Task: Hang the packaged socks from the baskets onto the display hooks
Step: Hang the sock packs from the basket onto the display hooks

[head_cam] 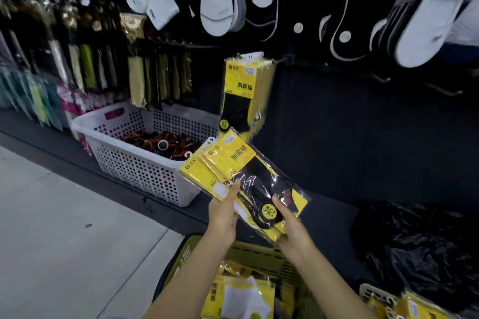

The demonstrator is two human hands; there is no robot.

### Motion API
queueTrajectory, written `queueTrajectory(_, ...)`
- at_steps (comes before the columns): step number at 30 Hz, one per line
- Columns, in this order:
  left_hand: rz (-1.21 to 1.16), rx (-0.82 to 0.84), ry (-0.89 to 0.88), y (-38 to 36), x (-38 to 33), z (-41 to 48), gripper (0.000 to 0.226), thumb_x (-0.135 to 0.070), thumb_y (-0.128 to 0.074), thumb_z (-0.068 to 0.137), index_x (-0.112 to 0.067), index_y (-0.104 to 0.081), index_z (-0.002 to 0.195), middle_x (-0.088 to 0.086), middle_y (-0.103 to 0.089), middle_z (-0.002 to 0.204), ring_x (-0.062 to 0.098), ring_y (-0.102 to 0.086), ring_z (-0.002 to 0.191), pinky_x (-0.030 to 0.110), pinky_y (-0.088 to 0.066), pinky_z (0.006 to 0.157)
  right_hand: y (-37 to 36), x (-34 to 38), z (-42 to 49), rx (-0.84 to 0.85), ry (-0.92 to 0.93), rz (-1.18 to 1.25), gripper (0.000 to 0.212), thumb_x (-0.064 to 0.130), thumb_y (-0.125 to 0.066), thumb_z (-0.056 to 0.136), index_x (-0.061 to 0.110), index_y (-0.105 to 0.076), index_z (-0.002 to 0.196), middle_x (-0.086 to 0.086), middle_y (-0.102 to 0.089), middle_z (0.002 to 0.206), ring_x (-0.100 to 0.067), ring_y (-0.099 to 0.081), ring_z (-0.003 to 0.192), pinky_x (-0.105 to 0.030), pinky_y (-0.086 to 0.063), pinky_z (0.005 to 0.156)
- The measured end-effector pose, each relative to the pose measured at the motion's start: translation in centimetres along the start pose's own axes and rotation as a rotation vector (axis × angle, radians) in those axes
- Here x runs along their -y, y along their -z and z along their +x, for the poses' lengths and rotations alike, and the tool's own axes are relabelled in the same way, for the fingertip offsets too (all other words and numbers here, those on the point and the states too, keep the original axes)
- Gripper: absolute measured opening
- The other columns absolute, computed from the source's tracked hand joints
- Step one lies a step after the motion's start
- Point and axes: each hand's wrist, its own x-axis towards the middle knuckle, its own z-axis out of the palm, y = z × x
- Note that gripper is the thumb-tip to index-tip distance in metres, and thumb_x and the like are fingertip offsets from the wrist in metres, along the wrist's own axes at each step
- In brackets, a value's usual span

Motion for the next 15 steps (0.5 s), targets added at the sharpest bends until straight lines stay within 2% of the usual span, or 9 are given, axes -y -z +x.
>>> queueTrajectory(1, 0.015, -0.009, -0.042, -0.2, -0.8, 0.3, 0.04, -0.03, -0.071, 0.082, -0.006, -0.056, 0.11, -0.005, -0.063, 0.086, 0.005, -0.063, 0.071, 0.021, -0.05, 0.071, -0.4, 0.4, 0.2, 0.001, 0.004, -0.032, 0.075, 0.04, -0.081, 0.061, 0.016, -0.057, 0.128, -0.008, -0.065, 0.124, -0.027, -0.061, 0.115, -0.044, -0.045, 0.103)
queueTrajectory(3, 0.111, -0.044, -0.161, -0.1, -2.6, 1.2, 0.047, -0.032, -0.071, 0.083, -0.006, -0.054, 0.118, -0.012, -0.056, 0.082, 0.001, -0.054, 0.074, 0.03, -0.039, 0.082, -0.7, 1.8, 0.8, -0.026, 0.071, -0.098, 0.08, 0.037, -0.079, 0.066, 0.013, -0.047, 0.135, -0.009, -0.062, 0.125, -0.026, -0.061, 0.113, -0.041, -0.047, 0.097)
queueTrajectory(5, 0.232, -0.034, -0.253, 0.4, -4.8, 2.0, 0.027, -0.035, -0.071, 0.081, -0.015, -0.061, 0.096, -0.016, -0.058, 0.079, -0.007, -0.054, 0.071, 0.031, -0.035, 0.083, -1.0, 3.8, 1.4, -0.078, 0.175, -0.176, 0.076, 0.034, -0.075, 0.074, 0.015, -0.04, 0.138, -0.005, -0.06, 0.124, -0.021, -0.06, 0.11, -0.034, -0.048, 0.092)
queueTrajectory(6, 0.27, 0.001, -0.274, 0.5, -6.0, 2.3, 0.02, -0.035, -0.071, 0.081, -0.021, -0.06, 0.089, -0.016, -0.06, 0.08, -0.008, -0.055, 0.074, 0.033, -0.036, 0.084, -1.2, 4.8, 1.8, -0.096, 0.223, -0.234, 0.074, 0.034, -0.073, 0.078, 0.018, -0.036, 0.14, -0.003, -0.056, 0.127, -0.019, -0.057, 0.114, -0.033, -0.045, 0.097)
queueTrajectory(8, 0.354, 0.082, -0.323, 0.8, -8.1, 3.0, 0.019, -0.035, -0.072, 0.08, -0.022, -0.06, 0.086, -0.015, -0.063, 0.084, -0.002, -0.056, 0.082, 0.029, -0.039, 0.084, -2.3, 6.9, 2.6, -0.061, 0.307, -0.36, 0.07, 0.036, -0.071, 0.081, 0.021, -0.035, 0.139, -0.003, -0.054, 0.133, -0.018, -0.053, 0.12, -0.036, -0.041, 0.106)
queueTrajectory(9, 0.419, 0.111, -0.369, 0.9, -9.1, 3.2, 0.022, -0.036, -0.072, 0.079, -0.019, -0.061, 0.085, -0.013, -0.064, 0.085, -0.002, -0.058, 0.08, 0.023, -0.042, 0.079, -3.4, 7.9, 2.8, -0.022, 0.349, -0.412, 0.066, 0.036, -0.07, 0.081, 0.022, -0.039, 0.137, -0.003, -0.055, 0.132, -0.016, -0.054, 0.119, -0.035, -0.041, 0.105)
queueTrajectory(11, 0.544, 0.148, -0.465, 0.6, -10.6, 3.6, 0.022, -0.037, -0.073, 0.078, -0.02, -0.059, 0.079, -0.011, -0.06, 0.078, -0.009, -0.057, 0.064, 0.008, -0.043, 0.062, -5.8, 9.6, 3.3, 0.042, 0.433, -0.477, 0.056, 0.037, -0.069, 0.081, 0.021, -0.048, 0.13, -0.001, -0.061, 0.124, -0.011, -0.059, 0.111, -0.028, -0.046, 0.096)
queueTrajectory(13, 0.607, 0.164, -0.537, 0.3, -11.8, 3.9, 0.024, -0.033, -0.075, 0.077, -0.023, -0.054, 0.07, -0.017, -0.053, 0.061, -0.009, -0.049, 0.046, 0.003, -0.038, 0.047, -8.0, 10.8, 3.8, 0.047, 0.523, -0.493, 0.042, 0.036, -0.071, 0.08, 0.019, -0.059, 0.116, -0.001, -0.067, 0.112, -0.011, -0.064, 0.101, -0.023, -0.05, 0.088)
queueTrajectory(15, 0.619, 0.169, -0.59, 0.2, -12.8, 4.1, 0.038, -0.029, -0.077, 0.076, -0.03, -0.045, 0.056, -0.018, -0.04, 0.04, -0.004, -0.04, 0.035, 0.005, -0.03, 0.04, -9.7, 11.5, 4.5, 0.03, 0.596, -0.487, 0.03, 0.033, -0.074, 0.078, 0.014, -0.065, 0.099, -0.002, -0.07, 0.097, -0.012, -0.065, 0.09, -0.018, -0.052, 0.078)
